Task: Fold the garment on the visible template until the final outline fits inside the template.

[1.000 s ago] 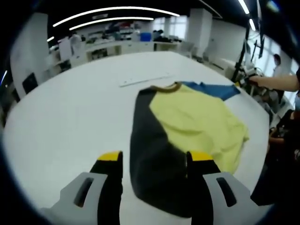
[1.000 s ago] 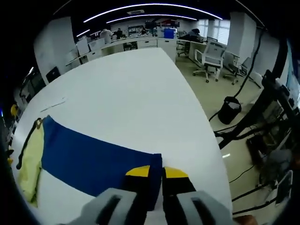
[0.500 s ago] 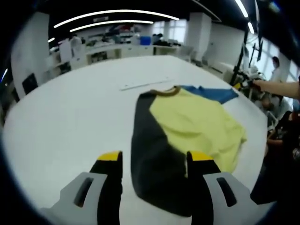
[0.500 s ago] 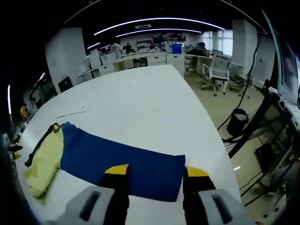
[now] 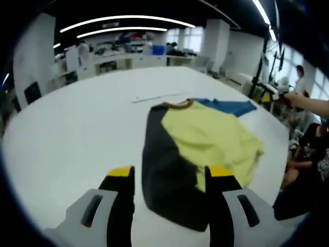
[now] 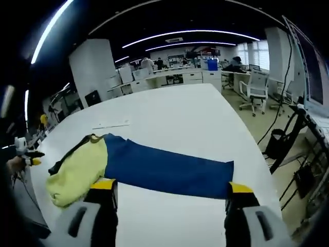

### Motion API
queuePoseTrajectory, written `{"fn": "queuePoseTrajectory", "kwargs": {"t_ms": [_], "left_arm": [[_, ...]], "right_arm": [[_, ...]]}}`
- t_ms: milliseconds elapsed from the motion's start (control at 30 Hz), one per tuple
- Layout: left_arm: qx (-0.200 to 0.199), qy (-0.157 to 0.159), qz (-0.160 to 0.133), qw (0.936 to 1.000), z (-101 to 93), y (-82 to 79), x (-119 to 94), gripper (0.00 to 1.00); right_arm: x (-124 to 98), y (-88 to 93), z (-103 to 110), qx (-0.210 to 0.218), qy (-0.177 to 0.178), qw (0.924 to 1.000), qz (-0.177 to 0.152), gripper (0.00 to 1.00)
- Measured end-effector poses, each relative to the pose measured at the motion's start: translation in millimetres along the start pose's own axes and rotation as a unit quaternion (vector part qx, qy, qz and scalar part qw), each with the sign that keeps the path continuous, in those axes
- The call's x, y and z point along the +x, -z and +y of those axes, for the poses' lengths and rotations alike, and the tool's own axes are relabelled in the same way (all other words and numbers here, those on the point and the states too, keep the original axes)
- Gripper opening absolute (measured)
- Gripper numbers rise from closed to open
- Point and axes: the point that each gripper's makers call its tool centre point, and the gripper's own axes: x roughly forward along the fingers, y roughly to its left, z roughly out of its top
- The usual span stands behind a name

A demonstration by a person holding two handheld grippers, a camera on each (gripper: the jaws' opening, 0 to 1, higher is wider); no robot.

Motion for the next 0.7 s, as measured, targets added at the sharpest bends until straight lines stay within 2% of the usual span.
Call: {"fn": "queuePoseTrajectory", "kwargs": {"t_ms": [167,233,567,700], "left_arm": [[0.004,0.008,0.002,1.0000,-3.6,11.0,-6.5,0.51],[0.001,0.009,0.000,1.0000,-4.3,15.4,-7.9,0.51],[-0.014,0.016,-0.001,0.9998,-5.8,35.9,-14.6,0.50],[-0.022,0.017,0.012,0.9996,-4.1,49.9,-15.2,0.50]], "right_arm": [[-13.3,7.2,17.1,-0.001,-0.008,0.9999,-0.012,0.95],[-16.2,6.7,24.9,0.013,-0.016,0.9994,-0.026,0.99],[-25.0,9.5,58.3,0.002,-0.039,0.9986,-0.036,1.00],[-24.8,10.5,66.3,-0.001,-0.043,0.9984,-0.036,1.00]]}}
